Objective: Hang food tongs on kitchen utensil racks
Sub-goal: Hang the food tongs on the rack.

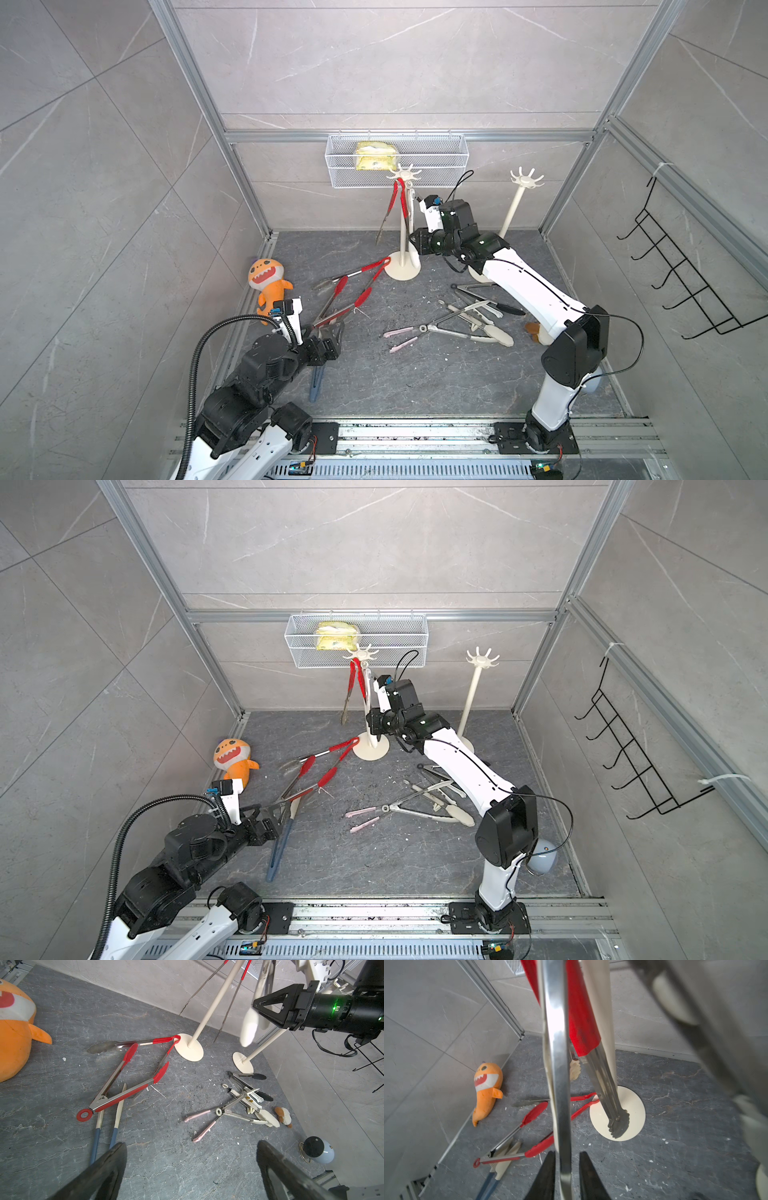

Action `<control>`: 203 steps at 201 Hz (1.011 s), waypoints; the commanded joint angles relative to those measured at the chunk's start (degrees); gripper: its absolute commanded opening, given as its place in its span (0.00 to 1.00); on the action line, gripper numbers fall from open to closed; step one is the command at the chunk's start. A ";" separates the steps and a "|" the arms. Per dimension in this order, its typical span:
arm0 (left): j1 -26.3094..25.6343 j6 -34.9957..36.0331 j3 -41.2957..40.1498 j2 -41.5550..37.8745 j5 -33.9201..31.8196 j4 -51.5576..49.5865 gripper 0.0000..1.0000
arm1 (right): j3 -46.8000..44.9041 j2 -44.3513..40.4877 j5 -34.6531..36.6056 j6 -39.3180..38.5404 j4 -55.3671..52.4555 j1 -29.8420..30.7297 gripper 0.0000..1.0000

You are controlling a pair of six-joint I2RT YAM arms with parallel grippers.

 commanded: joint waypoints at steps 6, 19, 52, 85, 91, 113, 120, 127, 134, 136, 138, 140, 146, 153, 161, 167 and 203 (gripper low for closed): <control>-0.12 -2.83 -0.22 -0.33 -2.38 -0.75 1.00 | 0.03 0.60 -0.75 0.00 0.93 -0.21 0.40; -0.08 -4.42 -0.68 -0.16 -2.79 -0.49 1.00 | -0.01 0.33 -0.61 -0.01 0.80 -0.26 0.46; -0.06 -7.39 -1.89 1.08 -3.04 0.14 1.00 | -2.12 -1.58 -0.81 0.07 0.98 -0.28 0.53; -0.13 -10.41 -1.86 4.17 -3.47 -2.19 1.00 | -8.29 -5.89 -1.14 0.78 3.32 -0.27 0.72; -0.07 -10.94 -1.79 4.71 -3.82 -2.76 1.00 | -9.22 -6.60 -1.36 0.78 3.71 -0.28 0.76; -0.14 -12.66 -1.81 6.29 -4.47 -4.72 1.00 | -12.91 -9.20 -3.46 0.38 4.05 -0.28 0.84; -0.13 -13.11 -1.83 6.72 -4.58 -5.26 1.00 | -13.88 -9.98 -4.14 0.21 3.93 -0.22 0.85; -0.06 -13.54 -1.95 7.09 -4.72 -5.67 1.00 | -14.94 -10.73 -4.50 0.17 3.83 -0.26 0.85; -0.06 -14.02 -2.12 7.37 -4.76 -6.10 1.00 | -15.93 -11.57 -4.62 0.17 3.79 -0.27 0.86; -0.10 -14.26 -2.11 7.51 -4.77 -6.24 1.00 | -16.27 -11.77 -4.62 0.17 3.82 -0.21 0.87; -0.11 -14.41 -2.22 7.61 -4.75 -6.34 1.00 | -16.64 -12.07 -4.69 0.17 3.88 -0.20 0.87; -0.12 -14.45 -2.21 7.70 -4.81 -6.43 1.00 | -16.95 -12.30 -4.71 0.21 3.84 -0.15 0.87; -0.09 -14.85 -2.29 8.02 -4.78 -6.78 1.00 | -17.92 -13.08 -4.81 0.32 4.06 -0.20 0.88; -0.08 -15.17 -2.40 8.44 -4.64 -7.09 1.00 | -19.06 -13.93 -5.14 0.43 4.15 -0.21 0.89; -0.10 -15.34 -2.46 9.10 -4.46 -7.35 1.00 | -20.00 -14.77 -5.79 0.51 4.16 -0.20 0.90; -0.06 -15.65 -2.54 9.65 -4.39 -7.69 1.00 | -20.78 -15.37 -6.41 0.60 4.09 -0.20 0.90; 0.02 -17.44 -2.87 13.43 -4.47 -9.68 0.98 | -26.12 -19.10 -9.23 1.43 4.79 0.04 0.93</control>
